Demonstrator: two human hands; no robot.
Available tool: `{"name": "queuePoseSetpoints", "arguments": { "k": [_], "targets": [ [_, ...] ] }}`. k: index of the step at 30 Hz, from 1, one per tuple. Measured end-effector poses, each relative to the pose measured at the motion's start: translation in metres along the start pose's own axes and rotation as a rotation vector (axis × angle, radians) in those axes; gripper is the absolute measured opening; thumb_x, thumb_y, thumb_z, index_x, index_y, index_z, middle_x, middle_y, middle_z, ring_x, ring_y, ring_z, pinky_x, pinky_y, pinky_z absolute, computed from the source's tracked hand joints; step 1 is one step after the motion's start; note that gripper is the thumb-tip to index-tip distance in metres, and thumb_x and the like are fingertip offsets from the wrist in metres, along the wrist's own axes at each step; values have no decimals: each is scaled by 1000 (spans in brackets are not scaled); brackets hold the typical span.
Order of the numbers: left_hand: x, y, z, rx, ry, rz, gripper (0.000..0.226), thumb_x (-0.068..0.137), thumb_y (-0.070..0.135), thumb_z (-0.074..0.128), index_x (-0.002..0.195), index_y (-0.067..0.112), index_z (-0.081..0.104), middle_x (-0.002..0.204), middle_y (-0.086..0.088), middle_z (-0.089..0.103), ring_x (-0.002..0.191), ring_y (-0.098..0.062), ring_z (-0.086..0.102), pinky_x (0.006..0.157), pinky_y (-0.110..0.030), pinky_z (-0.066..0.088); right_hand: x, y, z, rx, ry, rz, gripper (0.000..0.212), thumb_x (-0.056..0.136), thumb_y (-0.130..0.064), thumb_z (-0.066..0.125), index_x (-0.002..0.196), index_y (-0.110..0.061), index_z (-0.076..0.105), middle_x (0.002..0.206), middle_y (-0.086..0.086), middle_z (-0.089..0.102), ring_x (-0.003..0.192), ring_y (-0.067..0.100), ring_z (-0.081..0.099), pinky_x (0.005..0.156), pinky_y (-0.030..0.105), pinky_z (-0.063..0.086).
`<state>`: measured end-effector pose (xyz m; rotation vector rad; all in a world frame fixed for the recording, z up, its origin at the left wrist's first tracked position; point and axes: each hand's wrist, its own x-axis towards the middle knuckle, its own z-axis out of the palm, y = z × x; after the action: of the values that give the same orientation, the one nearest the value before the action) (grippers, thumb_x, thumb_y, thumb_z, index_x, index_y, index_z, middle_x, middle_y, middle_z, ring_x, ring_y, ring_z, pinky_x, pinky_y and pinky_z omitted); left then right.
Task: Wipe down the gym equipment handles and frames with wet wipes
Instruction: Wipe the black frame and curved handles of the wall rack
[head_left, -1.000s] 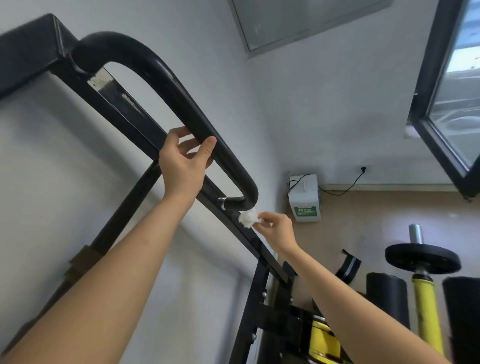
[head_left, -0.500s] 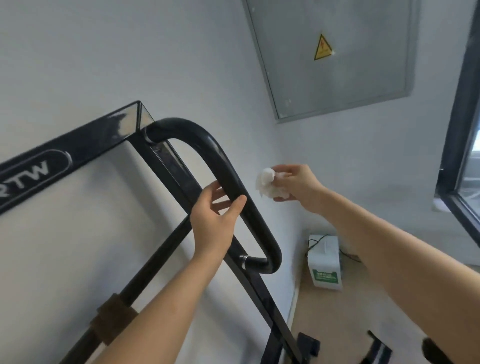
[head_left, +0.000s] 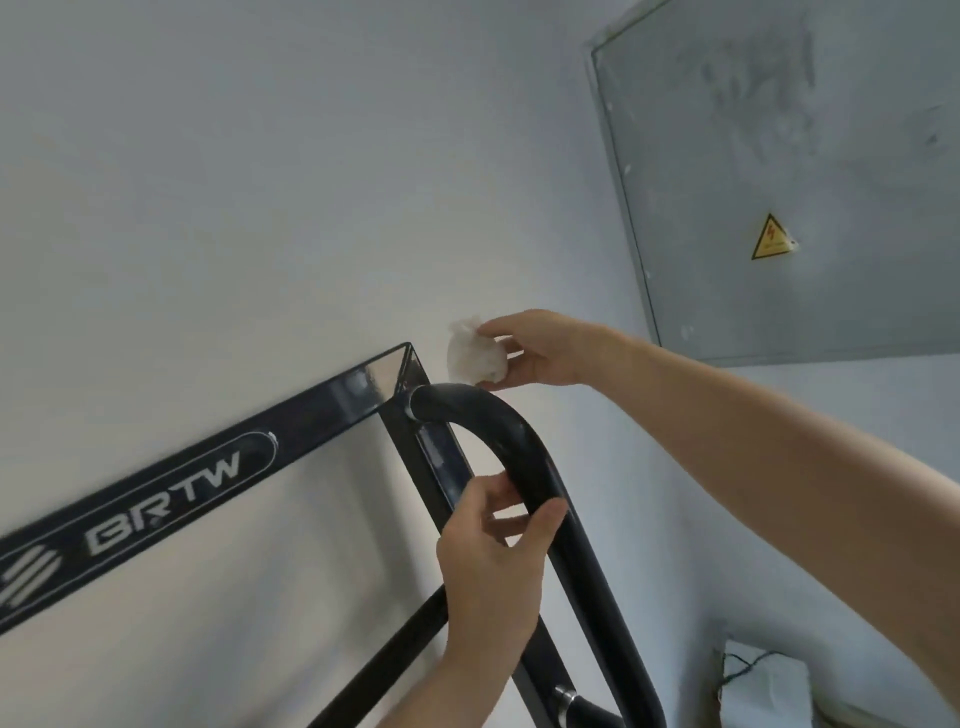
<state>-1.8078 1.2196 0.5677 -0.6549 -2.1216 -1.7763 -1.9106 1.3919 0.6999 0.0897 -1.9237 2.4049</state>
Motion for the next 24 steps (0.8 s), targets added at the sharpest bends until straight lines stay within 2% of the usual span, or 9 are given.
{"name": "queuePoseSetpoints", "arguments": {
  "k": [3, 6, 9, 13, 17, 19, 22, 24],
  "targets": [
    [3, -1, 0, 1, -18, -9, 25, 78, 22, 86, 98, 22, 71, 92, 10, 77, 84, -24, 76, 81, -47, 62, 11, -6, 10, -133, -131, 14, 19, 99, -10, 58, 114, -2, 65, 110, 15, 63, 85, 29, 69, 73, 40, 64],
    [4, -1, 0, -2, -17, -6, 24, 78, 17, 85, 96, 20, 71, 91, 9, 77, 82, -25, 75, 80, -48, 62, 17, 1, 20, -256, -218, 5, 10, 97, -6, 58, 98, -5, 68, 96, 8, 66, 75, 19, 68, 68, 32, 61],
    [4, -1, -1, -2, -25, 12, 22, 78, 17, 86, 94, 22, 71, 90, 8, 77, 81, -26, 74, 80, -50, 62, 19, 7, 25, -237, -248, -19, 13, 96, -3, 58, 89, -7, 68, 89, 6, 64, 72, 16, 65, 64, 27, 59],
    [3, -1, -1, 6, -17, 21, 24, 77, 21, 86, 95, 21, 71, 90, 7, 77, 82, -28, 74, 80, -52, 62, 11, 3, 22, -240, -252, -20, 12, 95, 0, 60, 87, -4, 68, 82, 6, 67, 65, 14, 68, 59, 27, 58],
    [1, -2, 0, 15, -6, 22, 24, 78, 24, 85, 98, 22, 70, 92, 5, 77, 83, -26, 74, 80, -52, 62, -9, 1, 10, -217, -275, -24, 15, 95, 1, 60, 83, -2, 68, 79, 7, 69, 64, 16, 69, 61, 29, 59],
    [-1, 0, 1, 20, 3, 20, 25, 78, 32, 85, 97, 26, 71, 91, 6, 76, 84, -25, 73, 80, -52, 62, -21, 2, 3, -192, -272, -31, 15, 94, 1, 61, 82, -3, 69, 77, 6, 71, 66, 17, 70, 64, 30, 60],
    [-5, 2, 2, 5, 20, 15, 32, 72, 44, 82, 97, 27, 72, 90, 6, 76, 84, -23, 73, 79, -49, 63, -44, 11, -12, -148, -260, -50, 25, 95, 0, 60, 73, -7, 70, 70, 2, 70, 64, 15, 68, 62, 29, 59],
    [-6, 1, 3, -28, 18, 6, 28, 74, 39, 81, 98, 27, 72, 90, 7, 75, 85, -22, 73, 78, -44, 64, -63, 22, -24, -121, -257, -58, 39, 96, 1, 57, 62, -12, 72, 64, -2, 68, 59, 11, 66, 59, 25, 57]
  ]
}}
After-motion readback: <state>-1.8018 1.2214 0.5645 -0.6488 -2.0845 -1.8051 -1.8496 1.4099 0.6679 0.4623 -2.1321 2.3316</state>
